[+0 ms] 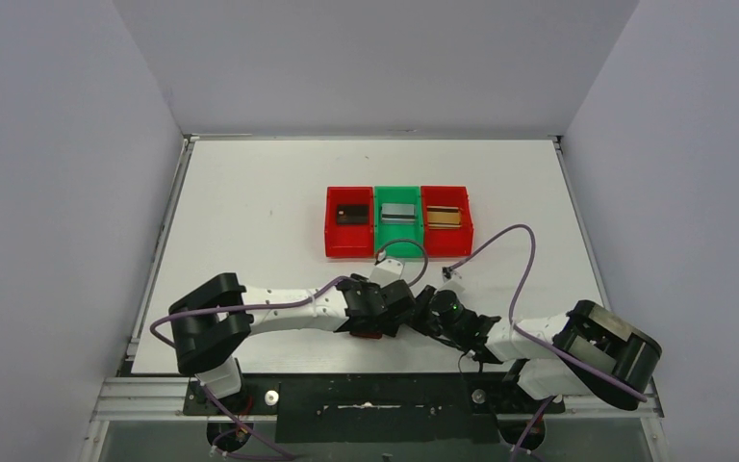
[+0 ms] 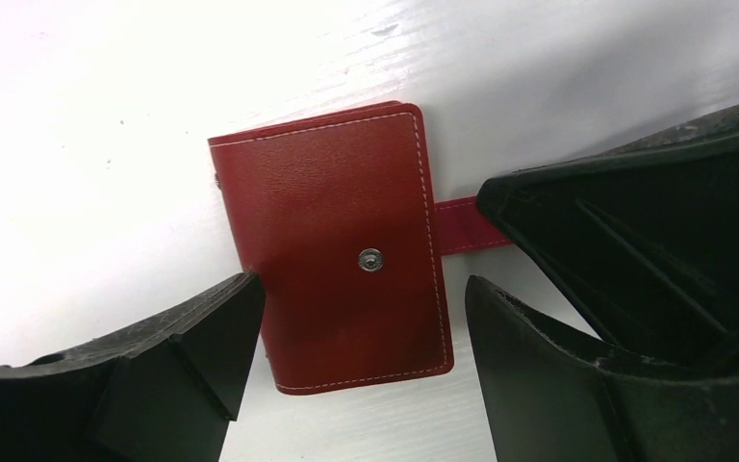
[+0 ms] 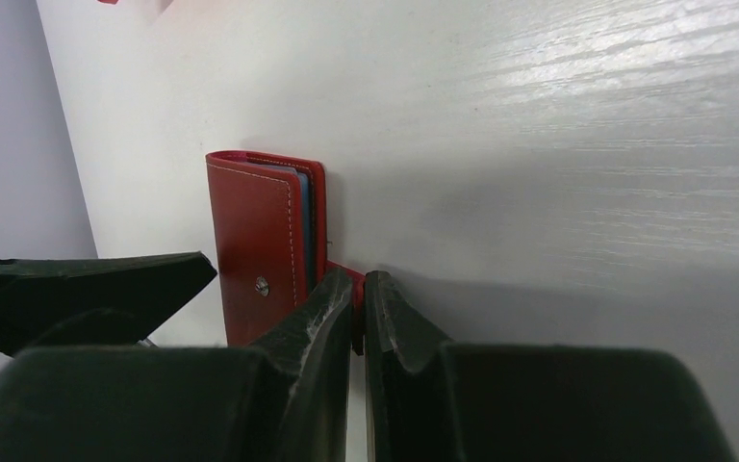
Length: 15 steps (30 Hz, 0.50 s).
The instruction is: Take the credit cards out of the card holder
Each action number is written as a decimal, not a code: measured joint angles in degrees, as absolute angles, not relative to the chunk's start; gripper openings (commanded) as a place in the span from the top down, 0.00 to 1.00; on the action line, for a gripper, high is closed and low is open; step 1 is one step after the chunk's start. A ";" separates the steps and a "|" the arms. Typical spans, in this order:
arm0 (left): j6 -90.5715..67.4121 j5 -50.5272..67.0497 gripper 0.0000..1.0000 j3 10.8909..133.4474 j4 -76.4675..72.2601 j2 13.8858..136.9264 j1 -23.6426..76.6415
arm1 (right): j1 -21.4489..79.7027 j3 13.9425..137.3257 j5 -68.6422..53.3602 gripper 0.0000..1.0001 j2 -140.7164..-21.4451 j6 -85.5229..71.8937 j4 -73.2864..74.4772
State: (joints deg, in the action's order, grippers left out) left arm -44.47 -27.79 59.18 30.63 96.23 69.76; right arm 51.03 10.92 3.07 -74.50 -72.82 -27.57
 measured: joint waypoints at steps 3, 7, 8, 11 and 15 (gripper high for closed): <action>-44.31 -27.75 0.27 59.64 30.63 97.73 70.08 | 51.03 10.44 3.07 1.00 -74.17 -72.99 -28.03; -44.42 -28.47 0.33 60.84 31.59 100.14 70.13 | 51.00 9.54 3.07 1.00 -72.82 -73.19 -27.97; -44.56 -28.84 0.35 61.10 31.99 100.51 70.17 | 50.96 9.45 3.07 1.00 -72.51 -73.21 -27.83; -45.41 -29.78 0.37 61.25 32.67 100.64 70.22 | 50.96 9.45 3.11 1.00 -71.35 -73.23 -27.40; -46.89 -30.72 0.38 61.23 32.82 100.03 70.59 | 50.96 9.39 3.22 1.00 -69.14 -73.41 -26.02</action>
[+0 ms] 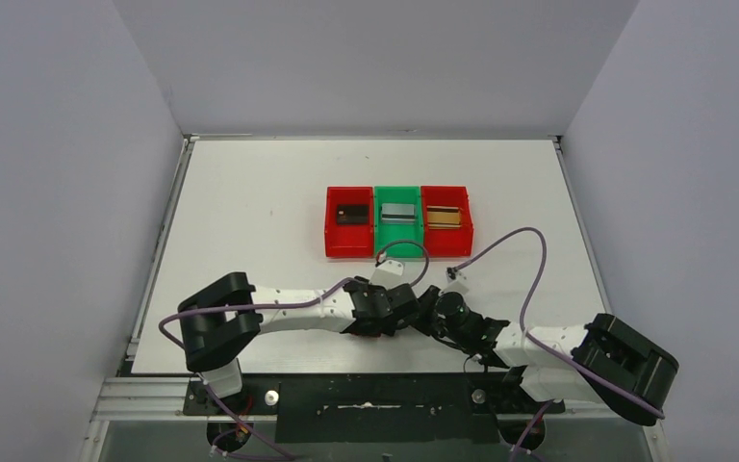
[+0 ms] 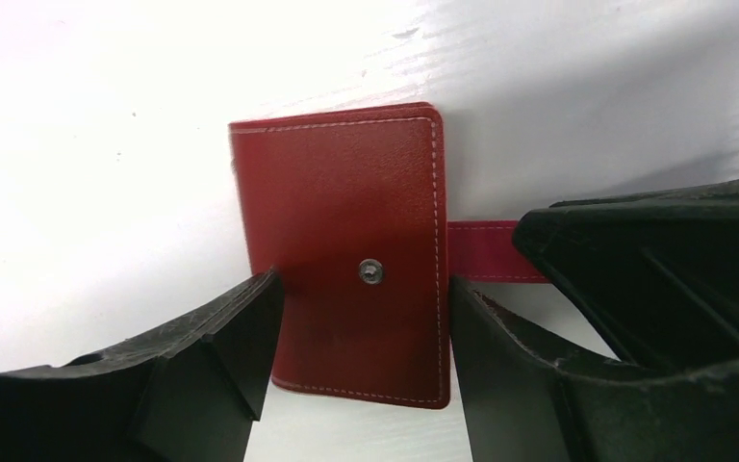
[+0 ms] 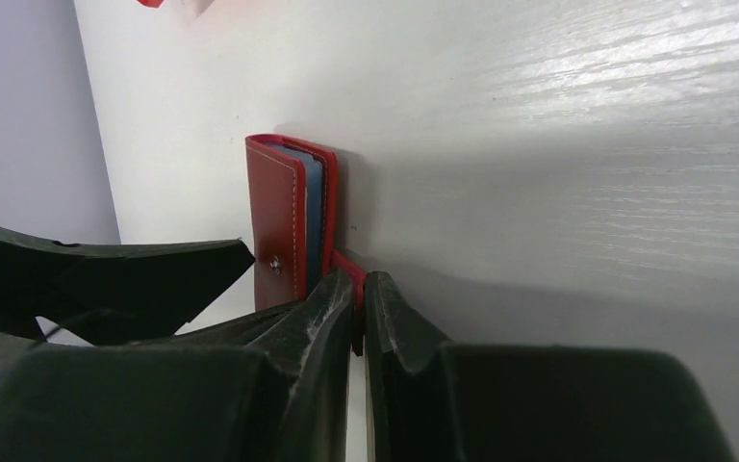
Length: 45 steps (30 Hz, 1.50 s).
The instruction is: Take the credit cards out of the card holder
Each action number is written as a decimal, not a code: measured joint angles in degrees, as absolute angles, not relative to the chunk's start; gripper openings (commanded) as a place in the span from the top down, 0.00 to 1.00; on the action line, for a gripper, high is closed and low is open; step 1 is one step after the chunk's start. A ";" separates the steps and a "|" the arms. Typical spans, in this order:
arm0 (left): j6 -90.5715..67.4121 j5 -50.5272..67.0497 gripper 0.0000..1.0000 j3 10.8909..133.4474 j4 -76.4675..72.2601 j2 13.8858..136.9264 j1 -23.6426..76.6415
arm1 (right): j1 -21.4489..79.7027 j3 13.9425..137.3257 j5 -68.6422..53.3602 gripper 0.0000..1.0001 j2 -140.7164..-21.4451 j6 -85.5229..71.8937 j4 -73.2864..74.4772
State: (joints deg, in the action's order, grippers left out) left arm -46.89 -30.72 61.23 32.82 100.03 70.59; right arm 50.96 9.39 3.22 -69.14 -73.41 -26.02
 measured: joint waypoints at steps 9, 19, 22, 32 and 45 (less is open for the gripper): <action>-49.78 -33.41 0.42 56.12 32.23 88.88 70.52 | 50.92 9.39 4.60 0.99 -60.49 -72.95 -18.39; -50.06 -30.72 0.52 46.72 27.68 81.28 64.93 | 50.26 9.39 6.00 0.98 -56.36 -72.53 -11.62; -48.90 -28.49 0.61 45.30 25.74 80.16 63.83 | 50.26 9.39 5.98 0.98 -55.70 -72.36 -11.11; -49.32 -22.52 0.80 39.75 17.98 76.29 61.39 | 50.22 12.75 4.64 0.98 -50.43 -68.10 -8.21; -57.10 -17.98 0.66 27.46 10.74 68.55 61.30 | 50.24 26.81 -2.55 1.00 -64.14 -60.62 -8.32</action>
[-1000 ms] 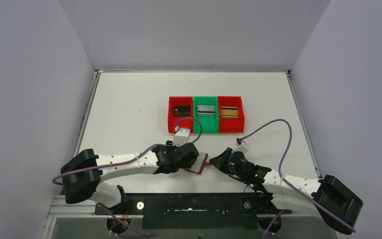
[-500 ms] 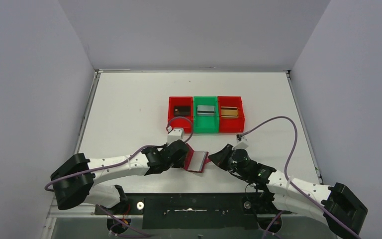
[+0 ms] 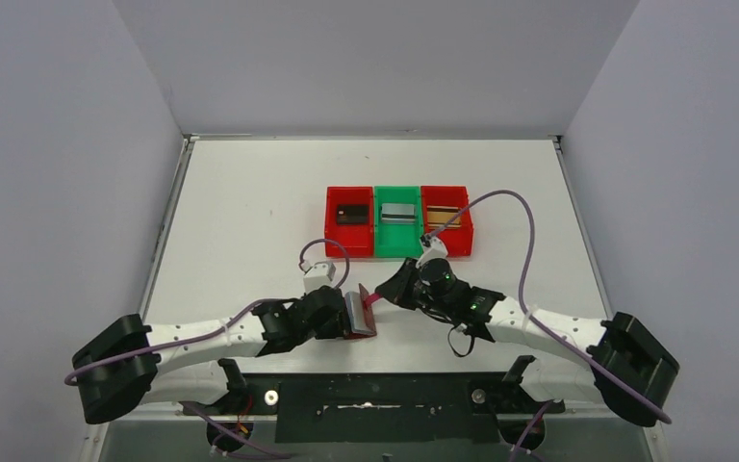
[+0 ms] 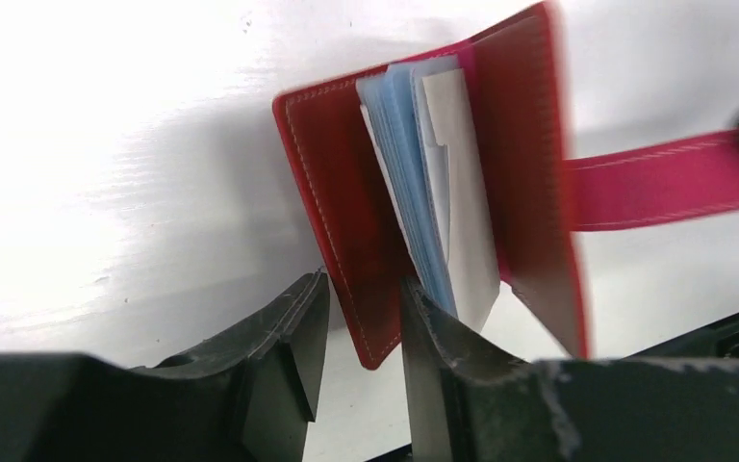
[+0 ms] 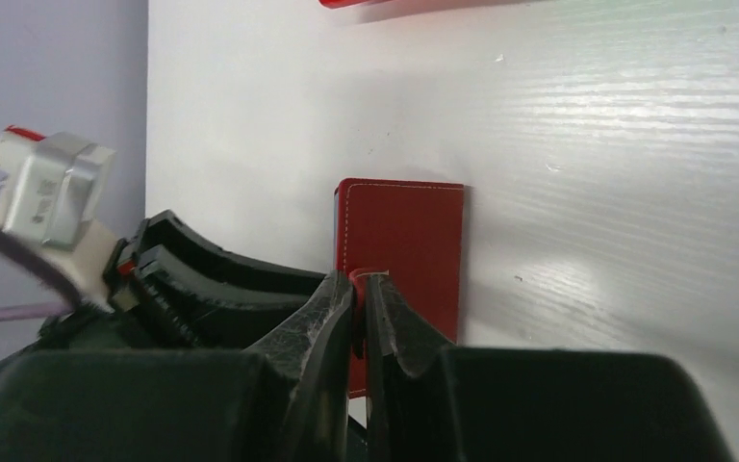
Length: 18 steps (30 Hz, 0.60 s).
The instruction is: Take the credit cards out of the card holder
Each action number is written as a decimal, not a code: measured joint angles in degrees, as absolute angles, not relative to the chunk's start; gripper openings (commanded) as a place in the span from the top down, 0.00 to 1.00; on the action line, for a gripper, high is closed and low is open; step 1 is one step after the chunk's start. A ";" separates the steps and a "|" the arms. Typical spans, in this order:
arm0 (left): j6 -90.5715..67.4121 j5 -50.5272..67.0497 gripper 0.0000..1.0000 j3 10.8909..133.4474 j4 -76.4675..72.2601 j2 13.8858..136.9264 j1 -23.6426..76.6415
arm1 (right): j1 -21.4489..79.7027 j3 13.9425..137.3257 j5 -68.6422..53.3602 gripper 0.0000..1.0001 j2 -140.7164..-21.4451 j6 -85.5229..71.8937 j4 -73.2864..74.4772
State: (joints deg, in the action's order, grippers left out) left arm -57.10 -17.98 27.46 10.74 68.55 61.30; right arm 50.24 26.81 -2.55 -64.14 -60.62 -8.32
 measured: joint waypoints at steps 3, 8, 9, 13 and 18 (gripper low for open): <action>-58.00 -19.07 0.62 27.44 12.32 65.69 61.25 | 50.35 30.26 -3.27 1.00 -70.22 -59.96 -8.16; -59.37 -21.32 0.56 27.44 16.29 60.64 61.01 | 50.83 31.83 -3.49 1.00 -74.54 -59.48 -7.57; -59.61 -21.87 0.56 27.44 17.15 59.81 61.01 | 50.96 31.83 -3.49 1.00 -74.56 -59.51 -7.18; -59.99 -23.18 0.54 27.40 19.25 57.10 60.95 | 51.05 31.42 -2.81 1.00 -73.23 -59.79 -6.52; -59.20 -23.53 0.51 27.40 19.51 56.21 60.90 | 50.74 27.90 0.43 1.00 -67.20 -61.39 -5.02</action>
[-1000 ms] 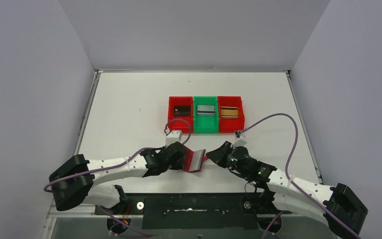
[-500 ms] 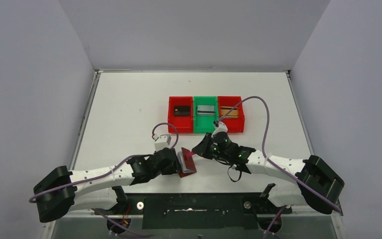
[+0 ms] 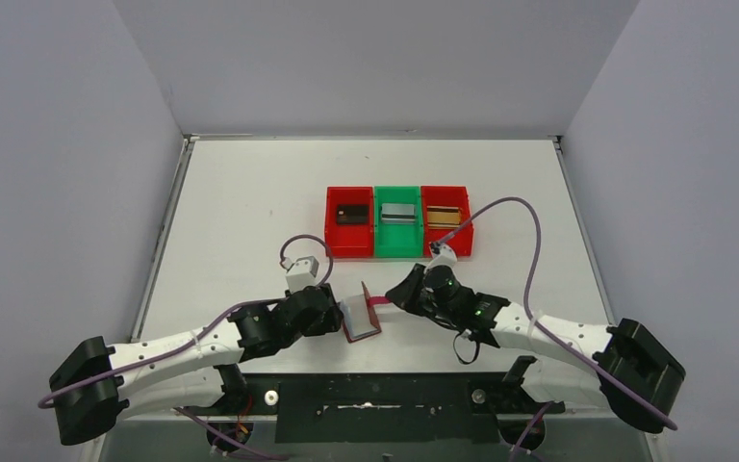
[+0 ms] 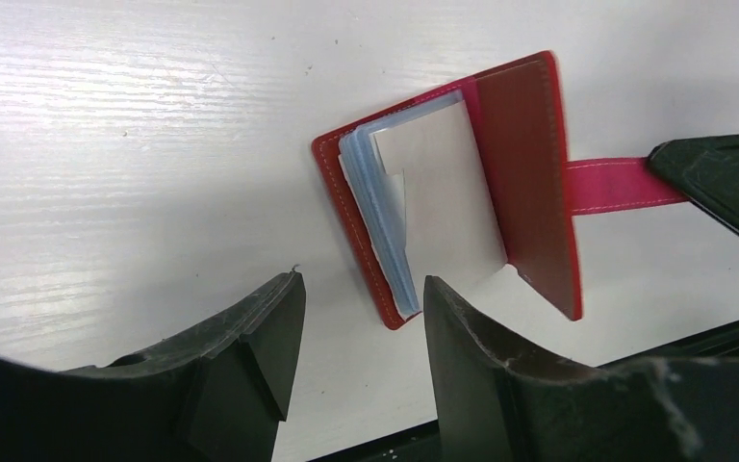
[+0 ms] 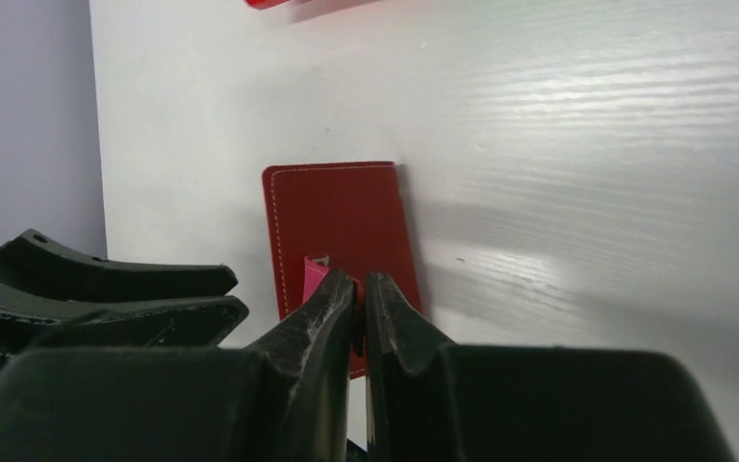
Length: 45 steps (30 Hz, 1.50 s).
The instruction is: Take the credit cards out of the card holder
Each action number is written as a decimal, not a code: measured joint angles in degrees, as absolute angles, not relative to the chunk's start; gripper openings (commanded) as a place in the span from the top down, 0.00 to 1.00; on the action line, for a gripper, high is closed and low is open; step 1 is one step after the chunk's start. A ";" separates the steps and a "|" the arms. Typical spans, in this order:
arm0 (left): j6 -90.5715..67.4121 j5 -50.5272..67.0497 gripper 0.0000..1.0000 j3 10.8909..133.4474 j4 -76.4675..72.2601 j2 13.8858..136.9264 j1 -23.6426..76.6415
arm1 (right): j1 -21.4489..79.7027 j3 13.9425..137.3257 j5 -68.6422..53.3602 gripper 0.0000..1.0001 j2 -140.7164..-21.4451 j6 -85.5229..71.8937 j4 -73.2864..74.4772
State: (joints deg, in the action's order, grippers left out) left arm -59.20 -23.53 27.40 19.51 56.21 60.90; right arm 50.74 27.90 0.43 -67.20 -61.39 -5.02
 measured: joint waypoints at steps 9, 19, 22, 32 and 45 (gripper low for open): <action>-55.64 -21.45 0.46 28.93 16.99 59.20 60.64 | 49.32 14.17 4.12 0.99 -58.63 -67.55 -1.93; -51.42 -16.43 0.45 34.59 10.24 66.98 60.53 | 49.17 12.25 5.08 0.99 -56.29 -69.65 -1.19; -50.92 -15.55 0.45 34.98 9.85 69.14 60.40 | 49.17 12.25 5.91 0.99 -56.29 -70.17 -0.21; -50.87 -14.85 0.45 35.00 10.07 72.95 60.20 | 49.15 12.16 6.85 0.98 -57.08 -71.64 0.62; -51.31 -12.97 0.47 35.05 9.34 76.95 59.99 | 49.15 12.14 7.16 0.98 -57.71 -72.62 -0.05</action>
